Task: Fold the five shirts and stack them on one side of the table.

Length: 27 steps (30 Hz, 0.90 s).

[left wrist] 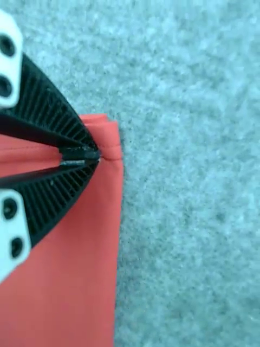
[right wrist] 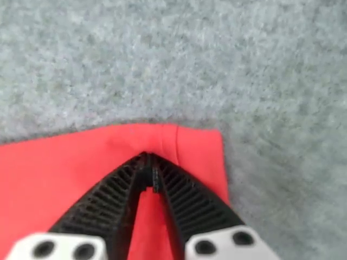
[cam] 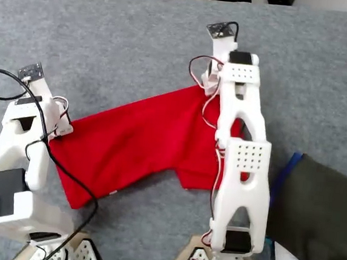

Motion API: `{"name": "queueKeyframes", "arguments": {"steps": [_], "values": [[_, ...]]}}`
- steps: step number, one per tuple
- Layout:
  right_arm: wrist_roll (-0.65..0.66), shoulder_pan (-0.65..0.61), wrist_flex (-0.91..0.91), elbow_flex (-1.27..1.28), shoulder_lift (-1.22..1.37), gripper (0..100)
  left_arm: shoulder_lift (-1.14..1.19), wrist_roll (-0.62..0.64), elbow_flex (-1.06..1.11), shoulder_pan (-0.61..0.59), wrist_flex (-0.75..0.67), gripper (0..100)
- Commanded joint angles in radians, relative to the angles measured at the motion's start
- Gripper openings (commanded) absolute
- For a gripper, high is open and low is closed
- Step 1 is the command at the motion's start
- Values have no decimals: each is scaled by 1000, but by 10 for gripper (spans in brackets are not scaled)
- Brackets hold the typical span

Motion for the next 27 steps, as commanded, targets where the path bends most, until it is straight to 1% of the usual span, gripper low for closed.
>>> {"name": "queueKeyframes", "arguments": {"steps": [1, 5, 8, 12, 16, 19, 21, 23, 25, 27], "values": [[29, -1, 64, -94, -1, 5, -1, 5, -114, -40, -17, 19], [34, -1, 115, -125, -15, 5, 2, 5, -229, -60, 55, 19], [34, -4, 226, -197, -44, 5, 1, 5, -305, -49, 141, 19], [34, -1, 397, -349, -84, 5, -1, 8, -407, -8, 281, 20], [32, 24, 422, -384, -114, 5, -2, 54, -431, 66, 382, 20], [43, 42, 423, -302, -189, 5, -76, 49, -393, 169, 460, 20], [81, 48, 423, -193, -288, 5, -186, 48, -315, 219, 462, 19], [115, 45, 423, -45, -406, 5, -306, 38, -218, 242, 427, 19], [140, 30, 422, 125, -519, 5, -395, -12, -121, 242, 368, 19], [167, 13, 413, 303, -613, 5, -435, -38, -26, 216, 290, 19]]}}
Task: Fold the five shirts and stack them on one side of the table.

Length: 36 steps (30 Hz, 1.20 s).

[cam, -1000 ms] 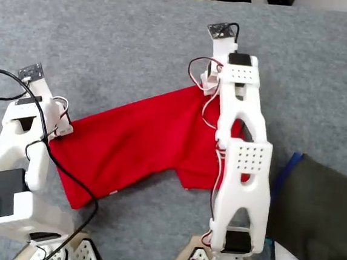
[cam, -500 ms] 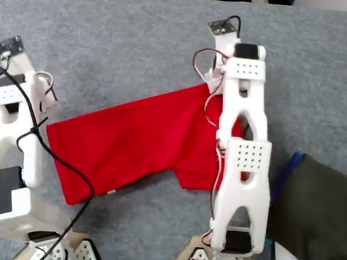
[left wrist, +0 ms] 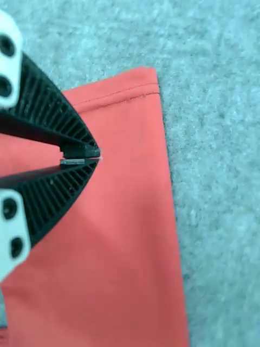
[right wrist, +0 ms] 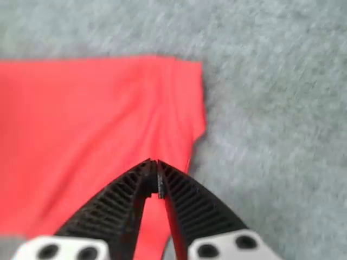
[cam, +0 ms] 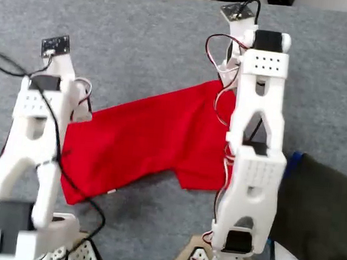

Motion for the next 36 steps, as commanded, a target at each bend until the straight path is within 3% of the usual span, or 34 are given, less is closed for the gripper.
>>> {"name": "queueKeyframes", "arguments": {"steps": [1, 6, 11, 18, 26, 32, 36], "values": [[48, -31, -11, 311, -234, 5, -105, -37, 137, -25, -123, 19], [49, -58, -175, 668, -317, 5, -22, -38, 235, -37, -235, 19], [46, -59, -315, 883, -329, 5, 209, -41, 201, -46, -313, 19], [61, -4, -551, 998, -317, 5, 470, -43, -43, -150, -176, 19], [203, 110, -549, 1003, -245, 5, 499, -98, -78, -198, -170, 19], [216, 53, -525, 1000, -303, 5, 496, -98, -78, -198, -166, 19], [315, 2, -411, 998, -458, 8, 410, -97, -83, -198, -127, 19]]}}
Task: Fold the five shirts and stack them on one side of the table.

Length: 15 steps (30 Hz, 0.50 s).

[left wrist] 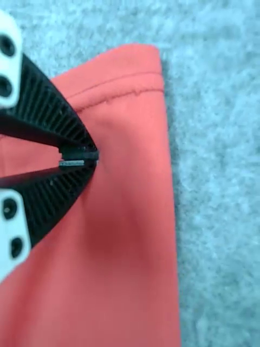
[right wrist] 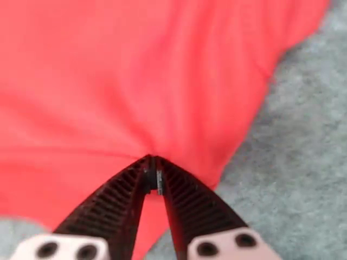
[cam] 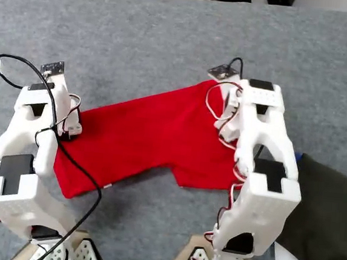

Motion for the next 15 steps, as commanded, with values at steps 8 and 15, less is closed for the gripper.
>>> {"name": "queueKeyframes", "arguments": {"steps": [8, 15], "values": [[120, 38, 195, 4, -493, 9, -529, -2, 78, -35, 25, 19], [384, 47, 307, 237, -657, 6, -938, 29, 316, -38, -49, 20]]}}
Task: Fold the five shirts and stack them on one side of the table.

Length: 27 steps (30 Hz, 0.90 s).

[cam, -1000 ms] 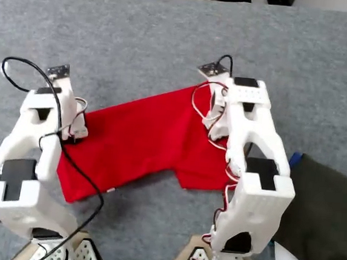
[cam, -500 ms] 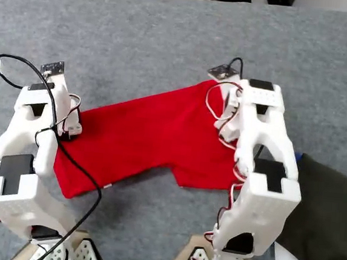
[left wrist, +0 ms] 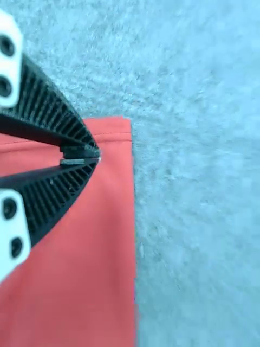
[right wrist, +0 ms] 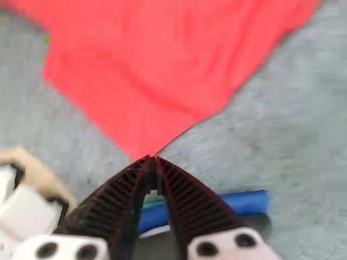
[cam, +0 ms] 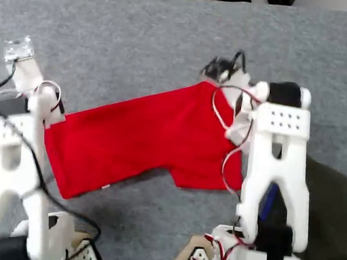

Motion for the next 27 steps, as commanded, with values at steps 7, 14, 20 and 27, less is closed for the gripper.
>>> {"name": "queueKeyframes", "arguments": {"steps": [7, 14, 20, 27], "values": [[299, 13, -133, 381, -163, 9, -278, 158, 508, -120, -519, 20], [508, 13, -281, 707, -458, 67, -272, 112, 628, -242, -770, 21], [586, -8, -321, 894, -661, 120, -143, 114, 586, -242, -796, 21], [522, -113, -451, 984, -670, 122, 88, 143, 436, -258, -735, 21]]}}
